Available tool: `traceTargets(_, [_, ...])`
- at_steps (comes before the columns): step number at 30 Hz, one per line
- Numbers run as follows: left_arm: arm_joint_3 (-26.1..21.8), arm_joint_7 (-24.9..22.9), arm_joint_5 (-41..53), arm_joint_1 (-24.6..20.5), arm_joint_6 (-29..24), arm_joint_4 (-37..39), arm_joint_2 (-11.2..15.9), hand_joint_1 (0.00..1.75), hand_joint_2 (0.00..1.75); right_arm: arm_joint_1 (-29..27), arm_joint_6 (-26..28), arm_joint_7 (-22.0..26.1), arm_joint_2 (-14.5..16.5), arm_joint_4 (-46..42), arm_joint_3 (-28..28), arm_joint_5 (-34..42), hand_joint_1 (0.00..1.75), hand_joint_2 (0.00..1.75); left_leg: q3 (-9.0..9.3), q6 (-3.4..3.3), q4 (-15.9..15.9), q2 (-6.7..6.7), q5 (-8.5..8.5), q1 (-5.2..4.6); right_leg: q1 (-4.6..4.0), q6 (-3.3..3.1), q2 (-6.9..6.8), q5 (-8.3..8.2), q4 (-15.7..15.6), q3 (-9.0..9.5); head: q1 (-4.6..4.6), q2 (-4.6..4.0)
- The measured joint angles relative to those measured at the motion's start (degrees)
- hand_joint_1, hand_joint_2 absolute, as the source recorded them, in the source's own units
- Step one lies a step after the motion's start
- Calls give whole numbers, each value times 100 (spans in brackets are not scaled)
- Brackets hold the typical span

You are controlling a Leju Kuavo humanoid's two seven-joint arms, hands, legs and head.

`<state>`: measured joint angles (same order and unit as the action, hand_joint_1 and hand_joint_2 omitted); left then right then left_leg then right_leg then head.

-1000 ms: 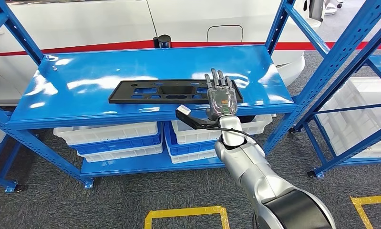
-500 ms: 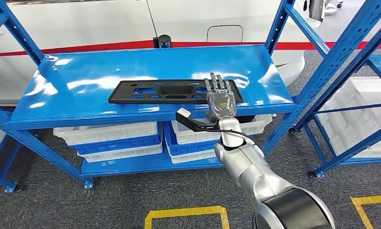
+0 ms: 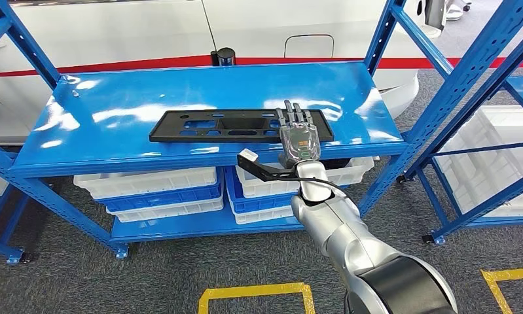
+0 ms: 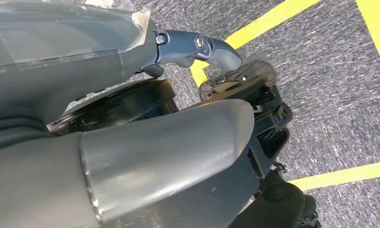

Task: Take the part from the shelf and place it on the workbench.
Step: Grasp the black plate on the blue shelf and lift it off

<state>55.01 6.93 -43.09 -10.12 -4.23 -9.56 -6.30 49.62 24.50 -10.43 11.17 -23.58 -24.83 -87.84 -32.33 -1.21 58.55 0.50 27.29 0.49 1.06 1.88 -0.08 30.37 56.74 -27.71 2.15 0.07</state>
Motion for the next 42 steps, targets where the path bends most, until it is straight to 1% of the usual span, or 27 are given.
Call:
traceTargets(31, [0, 4, -50, 23, 13, 29, 1, 0, 0, 54, -11, 14, 77, 89, 13, 0, 0, 175, 0, 0, 0, -1, 0, 0, 0, 0, 0, 0, 0, 0, 0, 0])
traceTargets(34, [0, 4, -69, 24, 18, 31, 3, 0, 0, 62, -11, 17, 103, 99, 16, 0, 0, 175, -5, -6, 15, 3, 5, -16, 16, 9, 0, -6, -9, -2, 2, 0])
traceTargets(37, [0, 4, -82, 27, 26, 33, 9, 0, 0, 65, -11, 17, 122, 114, 23, 0, 0, 175, -11, -20, 21, 5, 12, -40, 44, 22, 0, -13, -14, -7, 3, 0])
traceTargets(39, [0, 6, -93, 29, 32, 33, 15, 0, 0, 70, -11, 17, 135, 120, 27, 0, 0, 175, -17, -47, 12, 4, 13, -60, 63, 44, 0, -23, -31, -11, 5, 0])
traceTargets(41, [0, 8, -97, 30, 37, 33, 14, 0, 0, 90, -8, 17, 151, 120, 30, 0, 0, 175, 31, -113, -85, -4, -24, -41, 56, 71, -4, -1, -2, -47, -3, 0])
traceTargets(42, [0, 12, -98, 30, 39, 34, 12, 0, 0, 107, -7, 17, 155, 121, 31, -1, 0, 175, 65, -145, -142, -13, -45, -27, 46, 66, -5, 49, 134, -127, -13, 0])
